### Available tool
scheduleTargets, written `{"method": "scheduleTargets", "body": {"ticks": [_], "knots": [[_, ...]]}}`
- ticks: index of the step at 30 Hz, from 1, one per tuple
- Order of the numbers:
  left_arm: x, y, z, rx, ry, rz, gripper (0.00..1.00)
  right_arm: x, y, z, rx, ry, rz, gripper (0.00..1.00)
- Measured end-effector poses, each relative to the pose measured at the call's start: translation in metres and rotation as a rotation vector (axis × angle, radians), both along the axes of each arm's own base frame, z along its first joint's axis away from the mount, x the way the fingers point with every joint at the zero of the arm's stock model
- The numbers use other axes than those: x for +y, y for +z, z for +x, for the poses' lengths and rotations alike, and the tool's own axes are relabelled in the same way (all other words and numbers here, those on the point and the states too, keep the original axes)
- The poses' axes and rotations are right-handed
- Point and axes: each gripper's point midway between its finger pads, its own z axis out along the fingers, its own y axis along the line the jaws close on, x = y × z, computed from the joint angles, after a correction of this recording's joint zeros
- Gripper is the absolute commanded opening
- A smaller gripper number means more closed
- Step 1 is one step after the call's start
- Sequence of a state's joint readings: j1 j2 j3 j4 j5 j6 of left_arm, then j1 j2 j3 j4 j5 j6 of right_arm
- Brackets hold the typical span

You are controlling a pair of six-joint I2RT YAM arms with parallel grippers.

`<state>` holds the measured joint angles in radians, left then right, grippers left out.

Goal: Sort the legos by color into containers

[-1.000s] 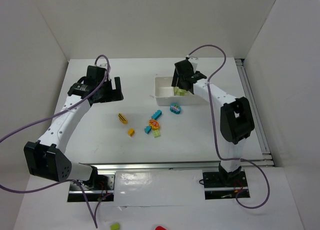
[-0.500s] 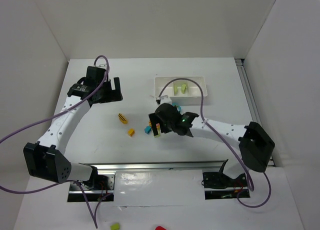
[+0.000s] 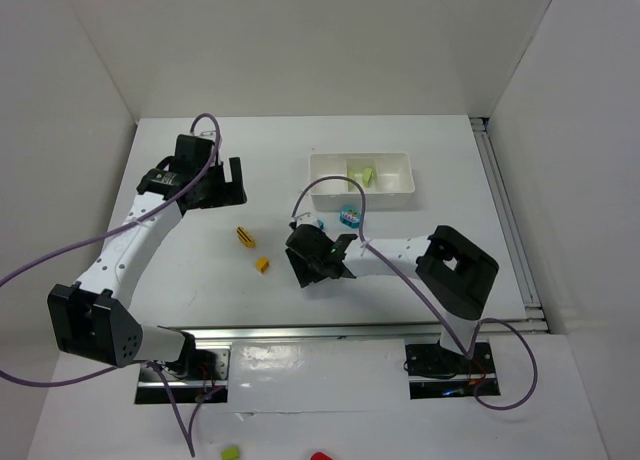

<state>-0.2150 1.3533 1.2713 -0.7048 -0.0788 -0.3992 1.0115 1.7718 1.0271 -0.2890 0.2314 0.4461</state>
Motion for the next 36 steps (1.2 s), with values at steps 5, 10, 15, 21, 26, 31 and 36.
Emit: {"method": "scheduleTargets", "body": {"ticks": [5, 10, 15, 21, 26, 31, 36], "knots": [[0.001, 0.0, 0.0, 0.0, 0.002, 0.003, 1.0, 0.003, 0.0, 0.004, -0.012, -0.012, 0.007, 0.47], [0.001, 0.0, 0.0, -0.002, 0.004, 0.006, 1.0, 0.002, 0.006, 0.012, -0.041, -0.04, -0.009, 0.4], [0.002, 0.0, 0.0, -0.003, 0.008, 0.011, 1.0, -0.009, 0.042, 0.026, -0.104, -0.094, -0.007, 0.4], [0.002, -0.008, -0.002, 0.014, 0.003, 0.014, 1.0, -0.076, 0.126, 0.113, -0.239, -0.368, 0.122, 0.4], [0.002, -0.018, -0.005, 0.047, 0.001, 0.016, 1.0, -0.127, 0.158, 0.196, -0.32, -0.578, 0.152, 0.4], [0.002, -0.02, -0.006, 0.053, 0.0, 0.015, 1.0, -0.143, 0.131, 0.244, -0.295, -0.645, 0.111, 0.45], [0.002, -0.028, -0.011, 0.083, 0.014, 0.006, 1.0, -0.148, 0.098, 0.272, -0.253, -0.66, 0.066, 0.73]]}}
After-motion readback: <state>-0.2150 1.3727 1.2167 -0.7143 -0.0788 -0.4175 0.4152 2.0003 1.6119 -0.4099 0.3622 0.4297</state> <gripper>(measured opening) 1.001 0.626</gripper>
